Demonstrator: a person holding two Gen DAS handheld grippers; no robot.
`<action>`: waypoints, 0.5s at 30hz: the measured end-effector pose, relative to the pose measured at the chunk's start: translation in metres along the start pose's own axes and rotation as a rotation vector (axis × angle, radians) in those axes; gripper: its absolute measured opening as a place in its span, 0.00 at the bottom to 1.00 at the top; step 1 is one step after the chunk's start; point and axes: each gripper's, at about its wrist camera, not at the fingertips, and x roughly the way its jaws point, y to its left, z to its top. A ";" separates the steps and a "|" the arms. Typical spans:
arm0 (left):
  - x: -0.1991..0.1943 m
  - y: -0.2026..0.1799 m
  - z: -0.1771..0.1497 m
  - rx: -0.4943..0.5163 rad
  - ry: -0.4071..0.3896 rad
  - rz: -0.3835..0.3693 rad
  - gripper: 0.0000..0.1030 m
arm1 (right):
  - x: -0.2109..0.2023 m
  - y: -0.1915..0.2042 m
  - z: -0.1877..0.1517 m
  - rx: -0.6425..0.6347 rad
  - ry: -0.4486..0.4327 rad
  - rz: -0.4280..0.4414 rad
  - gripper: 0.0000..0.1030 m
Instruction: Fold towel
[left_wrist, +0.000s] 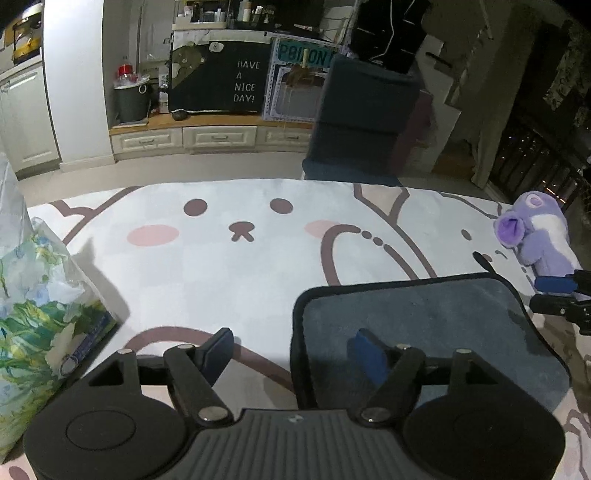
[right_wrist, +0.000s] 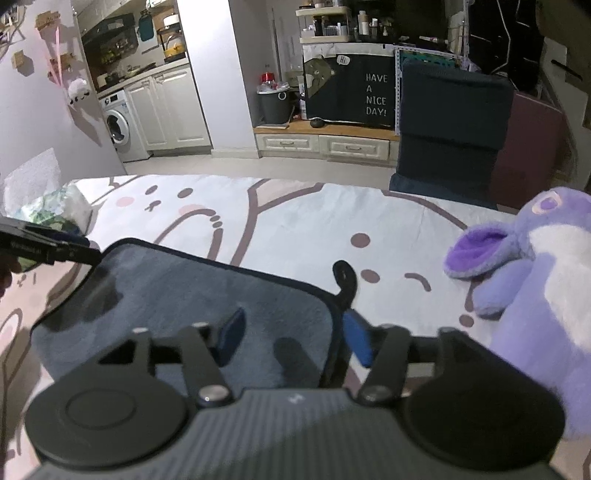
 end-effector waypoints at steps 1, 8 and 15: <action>-0.001 -0.001 -0.001 -0.001 0.002 0.000 0.72 | -0.001 0.000 0.000 0.004 0.000 0.008 0.66; -0.012 -0.007 -0.002 0.004 -0.002 0.006 0.82 | -0.012 0.000 0.000 0.044 -0.003 0.026 0.72; -0.025 -0.016 -0.001 0.008 -0.009 0.023 1.00 | -0.022 -0.001 -0.001 0.101 -0.008 0.015 0.96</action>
